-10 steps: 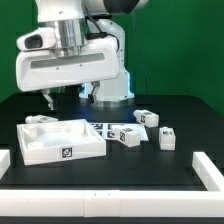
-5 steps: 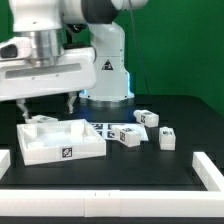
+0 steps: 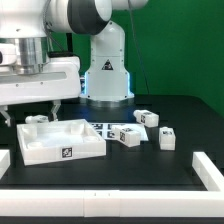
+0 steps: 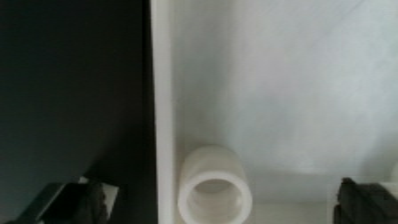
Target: Assemble one leg
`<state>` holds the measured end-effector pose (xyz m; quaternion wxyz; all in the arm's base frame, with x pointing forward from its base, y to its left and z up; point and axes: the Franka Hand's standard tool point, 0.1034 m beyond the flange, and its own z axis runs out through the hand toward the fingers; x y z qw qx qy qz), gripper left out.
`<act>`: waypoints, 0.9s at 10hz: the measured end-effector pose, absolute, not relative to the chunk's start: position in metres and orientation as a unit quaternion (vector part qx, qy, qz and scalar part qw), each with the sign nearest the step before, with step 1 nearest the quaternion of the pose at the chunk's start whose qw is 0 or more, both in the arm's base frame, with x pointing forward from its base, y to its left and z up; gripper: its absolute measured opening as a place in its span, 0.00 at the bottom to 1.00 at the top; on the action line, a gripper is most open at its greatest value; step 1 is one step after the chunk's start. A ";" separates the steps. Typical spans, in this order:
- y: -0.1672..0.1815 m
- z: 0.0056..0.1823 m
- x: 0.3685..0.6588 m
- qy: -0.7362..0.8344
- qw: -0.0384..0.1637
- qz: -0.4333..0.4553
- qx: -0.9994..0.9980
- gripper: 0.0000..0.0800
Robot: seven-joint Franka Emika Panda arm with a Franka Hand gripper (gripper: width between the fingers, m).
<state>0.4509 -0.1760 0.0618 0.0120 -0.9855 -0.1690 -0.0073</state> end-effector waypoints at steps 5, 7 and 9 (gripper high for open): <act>-0.196 0.011 0.435 -0.159 0.005 0.019 -0.987 0.81; -0.198 0.010 0.434 -0.170 0.005 0.019 -0.985 0.70; -0.198 0.010 0.434 -0.170 0.005 0.019 -0.985 0.53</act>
Offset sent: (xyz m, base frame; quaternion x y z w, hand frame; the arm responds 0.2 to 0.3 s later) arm -0.0017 -0.0164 -0.0588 0.0278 0.0027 0.0390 0.9988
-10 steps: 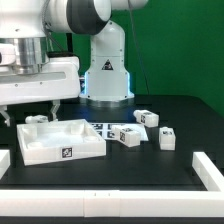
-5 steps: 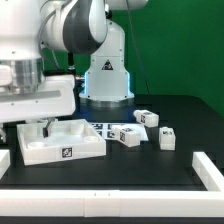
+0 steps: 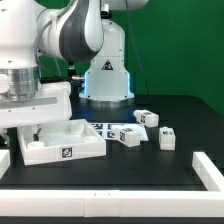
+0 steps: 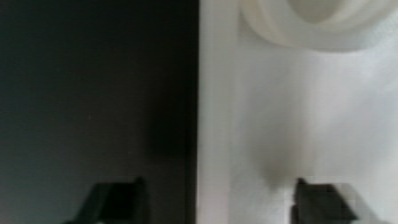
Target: Assemble one leg
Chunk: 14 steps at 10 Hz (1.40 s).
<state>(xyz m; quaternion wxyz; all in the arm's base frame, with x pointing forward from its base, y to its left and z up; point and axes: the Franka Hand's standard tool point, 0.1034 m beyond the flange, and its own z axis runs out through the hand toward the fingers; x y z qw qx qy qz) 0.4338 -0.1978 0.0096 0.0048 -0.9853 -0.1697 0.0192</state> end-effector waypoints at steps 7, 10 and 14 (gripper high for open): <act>-0.181 0.031 0.448 -0.093 0.013 0.017 -0.995 0.07; -0.150 0.059 0.482 0.008 0.040 0.038 -0.998 0.07; -0.085 0.063 0.548 0.048 0.027 0.028 -0.998 0.07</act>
Offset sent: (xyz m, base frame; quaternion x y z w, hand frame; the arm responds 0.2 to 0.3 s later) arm 0.0000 0.0000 0.0000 0.0000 0.0000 0.0000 1.0000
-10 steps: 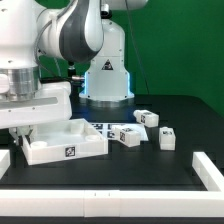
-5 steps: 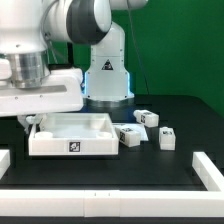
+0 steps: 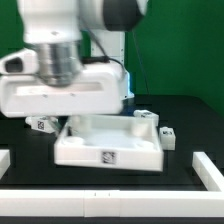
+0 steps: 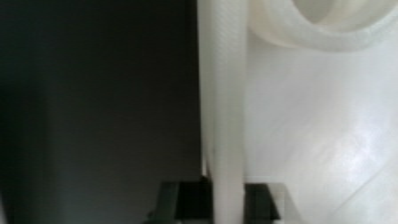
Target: Assemble one leg
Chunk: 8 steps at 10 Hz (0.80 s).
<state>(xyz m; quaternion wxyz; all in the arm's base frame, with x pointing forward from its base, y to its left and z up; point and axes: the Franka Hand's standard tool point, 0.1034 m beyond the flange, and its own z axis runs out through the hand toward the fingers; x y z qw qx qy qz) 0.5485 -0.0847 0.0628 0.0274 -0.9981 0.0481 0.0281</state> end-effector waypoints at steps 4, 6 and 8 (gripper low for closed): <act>-0.069 0.060 0.551 0.029 0.025 0.031 -0.999 0.07; -0.069 0.060 0.550 0.029 0.025 0.031 -0.999 0.07; -0.069 0.059 0.550 0.029 0.025 0.033 -0.999 0.07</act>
Offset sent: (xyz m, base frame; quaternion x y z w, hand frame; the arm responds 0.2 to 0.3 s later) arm 0.0000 0.0000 0.0000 0.0000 0.0000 0.0000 1.0000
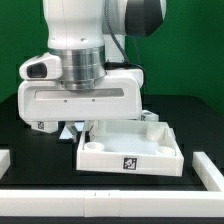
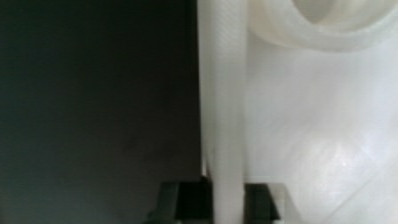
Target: Assemble one leg
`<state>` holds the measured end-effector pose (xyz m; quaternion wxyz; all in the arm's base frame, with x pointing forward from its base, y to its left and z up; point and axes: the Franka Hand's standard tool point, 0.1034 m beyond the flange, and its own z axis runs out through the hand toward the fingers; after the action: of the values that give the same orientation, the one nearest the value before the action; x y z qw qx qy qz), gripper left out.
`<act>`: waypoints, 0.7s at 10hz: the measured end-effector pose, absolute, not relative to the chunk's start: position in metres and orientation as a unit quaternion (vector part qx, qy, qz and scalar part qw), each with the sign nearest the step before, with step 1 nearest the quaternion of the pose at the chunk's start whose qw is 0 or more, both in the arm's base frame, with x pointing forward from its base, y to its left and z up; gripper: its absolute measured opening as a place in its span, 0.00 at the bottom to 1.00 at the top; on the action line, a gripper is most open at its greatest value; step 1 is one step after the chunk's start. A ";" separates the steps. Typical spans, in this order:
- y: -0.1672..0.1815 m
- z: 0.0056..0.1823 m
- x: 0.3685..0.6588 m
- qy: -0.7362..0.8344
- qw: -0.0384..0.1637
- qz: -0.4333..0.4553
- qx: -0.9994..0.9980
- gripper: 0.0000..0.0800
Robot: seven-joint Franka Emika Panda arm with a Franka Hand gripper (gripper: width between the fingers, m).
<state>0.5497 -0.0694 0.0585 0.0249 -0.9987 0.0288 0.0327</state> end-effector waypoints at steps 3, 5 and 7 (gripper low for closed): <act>-0.047 0.036 0.557 0.030 0.020 0.034 -0.999 0.07; -0.027 0.022 0.562 0.025 0.015 0.032 -0.999 0.07; -0.021 0.021 0.577 0.022 0.013 0.024 -0.999 0.07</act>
Offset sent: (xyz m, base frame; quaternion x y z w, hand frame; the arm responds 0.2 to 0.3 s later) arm 0.0205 0.0371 -0.0215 -0.0259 0.0410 0.0105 0.9988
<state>0.5772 -0.0207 0.0207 0.0135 -0.9994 0.0220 0.0239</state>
